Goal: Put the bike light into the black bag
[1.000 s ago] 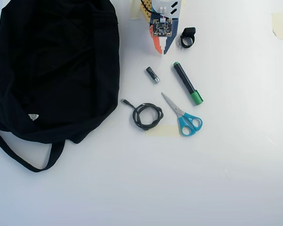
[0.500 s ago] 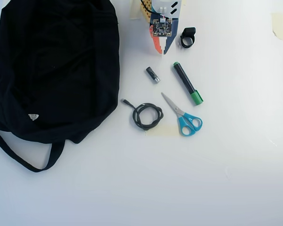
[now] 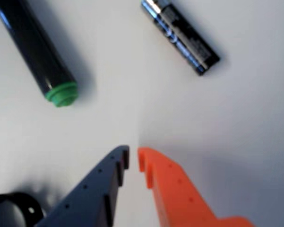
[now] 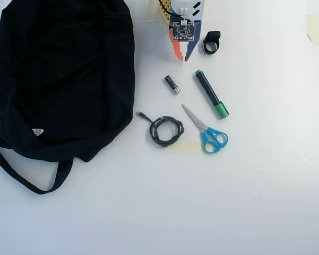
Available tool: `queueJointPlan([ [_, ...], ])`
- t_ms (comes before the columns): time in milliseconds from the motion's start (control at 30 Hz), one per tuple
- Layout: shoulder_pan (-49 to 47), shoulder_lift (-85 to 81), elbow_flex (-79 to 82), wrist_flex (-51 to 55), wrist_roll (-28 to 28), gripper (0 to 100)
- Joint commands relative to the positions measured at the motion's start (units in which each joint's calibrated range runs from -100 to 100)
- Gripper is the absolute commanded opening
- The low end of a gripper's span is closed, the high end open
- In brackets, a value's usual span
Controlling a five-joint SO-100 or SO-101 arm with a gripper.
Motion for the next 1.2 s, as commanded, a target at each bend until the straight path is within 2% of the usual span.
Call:
queueJointPlan([
  [0, 0.1, -0.58, 1.8, 0.35, -0.23, 2],
  [167, -0.42, 0.41, 0.81, -0.17, -0.02, 2],
  [267, -2.14, 1.0, 0.09, -4.48, -0.02, 2],
  [467, -2.97, 14.19, -9.25, -24.37, -0.02, 2],
  [667, -4.16, 34.85, -28.3, -44.36, -0.7, 3],
  [767, -3.71, 45.23, -38.72, -52.45, -3.32, 3],
  [933, -2.67, 63.49, -60.92, -53.31, -3.32, 3],
  [1067, -2.44, 77.59, -78.08, -53.31, 1.87, 3],
  [1167, -1.62, 87.8, -90.57, -53.4, 2.76, 3],
])
